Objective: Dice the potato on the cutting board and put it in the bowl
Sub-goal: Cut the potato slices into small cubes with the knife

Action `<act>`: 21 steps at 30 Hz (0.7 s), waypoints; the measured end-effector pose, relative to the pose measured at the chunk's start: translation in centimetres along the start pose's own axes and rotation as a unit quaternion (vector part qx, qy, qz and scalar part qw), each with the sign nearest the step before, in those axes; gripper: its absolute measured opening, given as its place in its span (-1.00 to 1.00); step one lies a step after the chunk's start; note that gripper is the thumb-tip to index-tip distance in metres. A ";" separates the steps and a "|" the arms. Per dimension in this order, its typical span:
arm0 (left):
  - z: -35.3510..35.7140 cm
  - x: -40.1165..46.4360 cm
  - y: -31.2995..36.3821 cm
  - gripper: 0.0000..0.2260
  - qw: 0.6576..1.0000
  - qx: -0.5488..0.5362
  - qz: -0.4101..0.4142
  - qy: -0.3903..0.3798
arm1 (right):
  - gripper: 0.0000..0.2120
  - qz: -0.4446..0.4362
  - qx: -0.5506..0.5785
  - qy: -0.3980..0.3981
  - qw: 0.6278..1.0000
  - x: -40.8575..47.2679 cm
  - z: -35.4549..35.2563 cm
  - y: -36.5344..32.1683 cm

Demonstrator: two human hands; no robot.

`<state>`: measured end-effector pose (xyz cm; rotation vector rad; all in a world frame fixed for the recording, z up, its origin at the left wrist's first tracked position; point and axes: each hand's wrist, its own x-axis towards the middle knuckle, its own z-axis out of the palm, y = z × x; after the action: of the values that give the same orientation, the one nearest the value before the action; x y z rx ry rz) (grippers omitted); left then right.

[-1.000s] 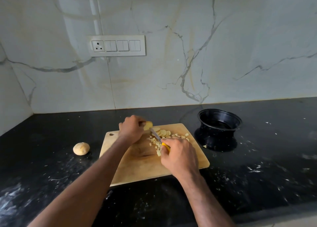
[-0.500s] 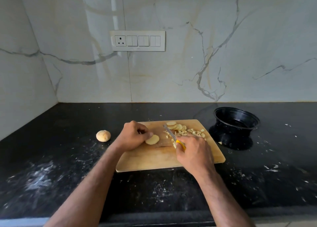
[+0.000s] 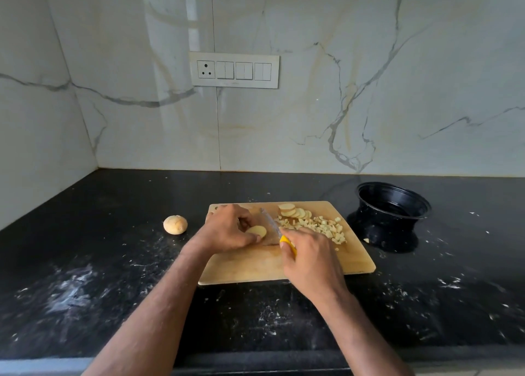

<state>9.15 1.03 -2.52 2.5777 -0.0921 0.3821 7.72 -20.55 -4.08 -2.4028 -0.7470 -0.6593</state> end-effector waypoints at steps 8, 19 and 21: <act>0.5 0.2 0.6 -0.72 0.999 0.007 -0.027 0.030 | -0.68 -0.005 -0.028 -0.047 0.998 0.0 0.8 -1.3; 0.6 0.1 0.8 -0.78 0.999 0.000 -0.038 0.037 | -0.71 0.020 -0.037 -0.036 0.998 0.5 1.1 -1.7; 0.7 0.2 0.7 -0.77 0.998 0.002 -0.046 0.042 | -0.71 0.017 -0.039 -0.039 0.998 0.5 1.2 -1.8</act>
<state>9.43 0.06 -2.70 2.5549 0.0571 0.4545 7.36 -18.35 -4.09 -2.5188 -0.7227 -0.5941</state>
